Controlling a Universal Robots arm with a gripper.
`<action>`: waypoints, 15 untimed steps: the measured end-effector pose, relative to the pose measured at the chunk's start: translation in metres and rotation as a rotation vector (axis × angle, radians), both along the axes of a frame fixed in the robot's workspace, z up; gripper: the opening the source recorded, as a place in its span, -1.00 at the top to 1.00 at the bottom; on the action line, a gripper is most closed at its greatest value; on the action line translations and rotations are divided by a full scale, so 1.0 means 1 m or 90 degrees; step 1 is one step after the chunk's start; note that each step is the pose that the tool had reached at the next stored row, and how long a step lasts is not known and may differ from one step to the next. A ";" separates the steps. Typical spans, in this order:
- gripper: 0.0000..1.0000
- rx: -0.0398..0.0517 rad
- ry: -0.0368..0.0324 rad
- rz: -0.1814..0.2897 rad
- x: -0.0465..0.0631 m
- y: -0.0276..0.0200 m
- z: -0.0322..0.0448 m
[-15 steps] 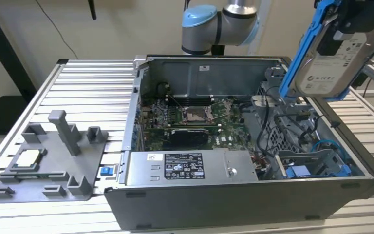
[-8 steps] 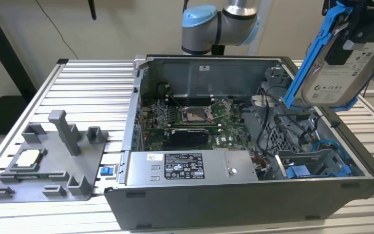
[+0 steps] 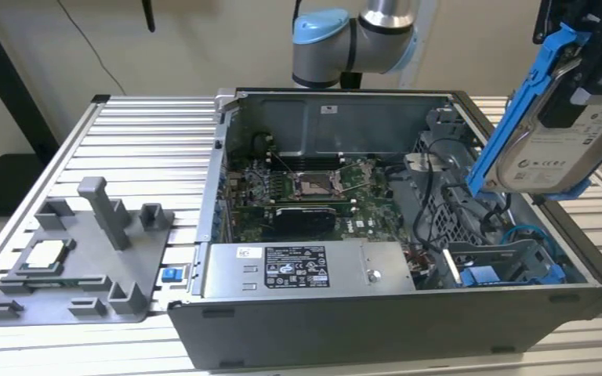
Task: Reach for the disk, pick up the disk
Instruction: 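Pick up the disk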
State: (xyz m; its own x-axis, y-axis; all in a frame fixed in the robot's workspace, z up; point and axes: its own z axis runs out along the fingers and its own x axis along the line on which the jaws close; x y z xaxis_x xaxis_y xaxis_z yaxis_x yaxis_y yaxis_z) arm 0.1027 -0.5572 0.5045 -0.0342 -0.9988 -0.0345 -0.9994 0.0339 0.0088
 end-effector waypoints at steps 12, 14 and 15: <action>1.00 -0.0265 -0.0003 0.006 0.000 -0.0038 -0.0092; 1.00 -0.0266 -0.0003 0.008 0.000 -0.0038 -0.0104; 1.00 -0.0266 -0.0004 0.008 0.000 -0.0038 -0.0106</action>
State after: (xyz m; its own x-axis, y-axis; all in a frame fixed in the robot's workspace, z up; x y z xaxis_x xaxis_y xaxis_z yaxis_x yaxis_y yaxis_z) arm 0.1028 -0.5610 0.4939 -0.0213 -0.9997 0.0072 -0.9997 0.0214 0.0071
